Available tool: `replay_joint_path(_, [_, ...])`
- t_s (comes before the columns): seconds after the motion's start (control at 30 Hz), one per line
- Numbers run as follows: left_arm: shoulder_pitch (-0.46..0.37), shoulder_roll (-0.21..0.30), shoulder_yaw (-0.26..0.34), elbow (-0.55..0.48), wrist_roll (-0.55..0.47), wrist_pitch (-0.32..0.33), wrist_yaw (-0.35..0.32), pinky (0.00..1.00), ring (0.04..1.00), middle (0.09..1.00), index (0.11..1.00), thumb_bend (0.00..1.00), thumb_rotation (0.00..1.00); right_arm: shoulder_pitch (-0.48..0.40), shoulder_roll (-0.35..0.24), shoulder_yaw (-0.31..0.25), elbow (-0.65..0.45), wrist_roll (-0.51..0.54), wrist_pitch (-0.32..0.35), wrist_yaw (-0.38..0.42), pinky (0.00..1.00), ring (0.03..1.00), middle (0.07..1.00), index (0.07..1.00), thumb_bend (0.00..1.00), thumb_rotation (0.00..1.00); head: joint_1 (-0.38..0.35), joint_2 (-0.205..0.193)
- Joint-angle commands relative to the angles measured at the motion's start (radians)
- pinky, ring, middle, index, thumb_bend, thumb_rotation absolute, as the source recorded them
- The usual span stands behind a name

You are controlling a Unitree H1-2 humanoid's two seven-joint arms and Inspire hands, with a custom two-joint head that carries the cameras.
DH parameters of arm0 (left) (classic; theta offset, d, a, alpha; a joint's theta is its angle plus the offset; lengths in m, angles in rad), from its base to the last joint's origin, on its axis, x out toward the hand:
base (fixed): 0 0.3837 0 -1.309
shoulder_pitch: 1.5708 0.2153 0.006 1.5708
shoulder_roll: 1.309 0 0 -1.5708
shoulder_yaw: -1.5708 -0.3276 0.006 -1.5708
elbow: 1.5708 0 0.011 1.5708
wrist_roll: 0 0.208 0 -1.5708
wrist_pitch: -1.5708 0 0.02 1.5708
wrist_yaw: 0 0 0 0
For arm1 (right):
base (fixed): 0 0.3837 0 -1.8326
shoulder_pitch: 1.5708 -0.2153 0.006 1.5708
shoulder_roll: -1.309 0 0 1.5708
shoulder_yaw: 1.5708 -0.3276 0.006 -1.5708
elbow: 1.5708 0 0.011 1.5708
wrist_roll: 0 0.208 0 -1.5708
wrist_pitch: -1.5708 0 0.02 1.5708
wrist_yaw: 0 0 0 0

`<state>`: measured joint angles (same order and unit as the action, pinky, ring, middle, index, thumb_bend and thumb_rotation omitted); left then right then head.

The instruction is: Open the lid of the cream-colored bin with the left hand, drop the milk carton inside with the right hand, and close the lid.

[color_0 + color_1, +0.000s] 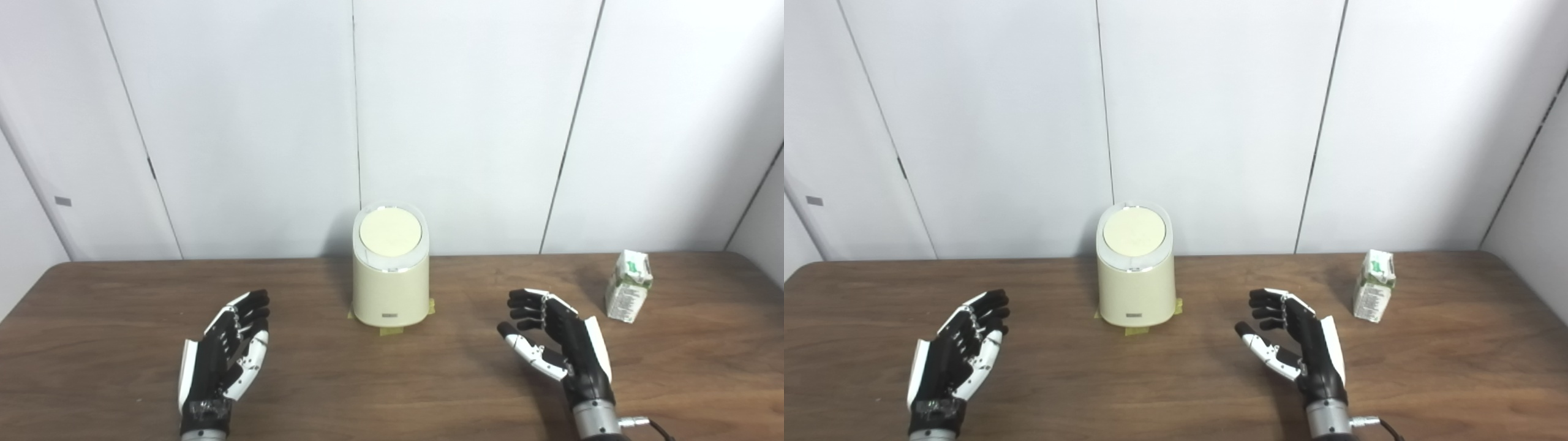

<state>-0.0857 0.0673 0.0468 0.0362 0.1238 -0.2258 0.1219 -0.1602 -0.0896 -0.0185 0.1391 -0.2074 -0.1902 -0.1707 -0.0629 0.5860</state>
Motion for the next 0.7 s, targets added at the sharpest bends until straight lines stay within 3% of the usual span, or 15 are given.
replay_joint_path(0.0, [0.02, -0.013, -0.008, -0.008, 0.024, -0.001, 0.008, 0.68, 0.754, 0.775, 0.76, 0.22, 0.33, 0.026, -0.013, -0.003, 0.005, -0.013, -0.011, -0.001, 0.57, 0.631, 0.652, 0.639, 0.3, 0.24, 0.002, -0.001])
replay_joint_path(0.2, [-0.003, -0.034, -0.016, -0.068, 0.045, 0.028, 0.015, 0.67, 0.757, 0.777, 0.762, 0.28, 0.33, 0.027, -0.012, -0.004, 0.01, -0.006, -0.011, 0.003, 0.56, 0.633, 0.655, 0.642, 0.31, 0.26, -0.001, -0.001])
replay_joint_path(0.37, [-0.075, -0.047, -0.013, -0.073, 0.101, 0.018, 0.046, 0.63, 0.732, 0.758, 0.741, 0.36, 0.37, 0.021, -0.012, -0.005, 0.029, -0.004, -0.014, 0.005, 0.56, 0.634, 0.657, 0.646, 0.3, 0.24, 0.004, -0.013])
replay_joint_path(0.53, [-0.162, -0.072, -0.014, -0.101, 0.141, 0.088, 0.07, 0.64, 0.731, 0.756, 0.737, 0.41, 0.4, 0.017, -0.014, -0.005, 0.043, 0.004, -0.032, 0.007, 0.56, 0.635, 0.654, 0.641, 0.3, 0.23, 0.01, -0.012])
replay_joint_path(0.67, [-0.24, -0.095, -0.017, -0.1, 0.15, 0.135, 0.089, 0.63, 0.712, 0.75, 0.735, 0.46, 0.34, 0.011, -0.019, -0.002, 0.065, -0.002, -0.045, 0.001, 0.56, 0.634, 0.653, 0.642, 0.29, 0.21, 0.013, -0.023])
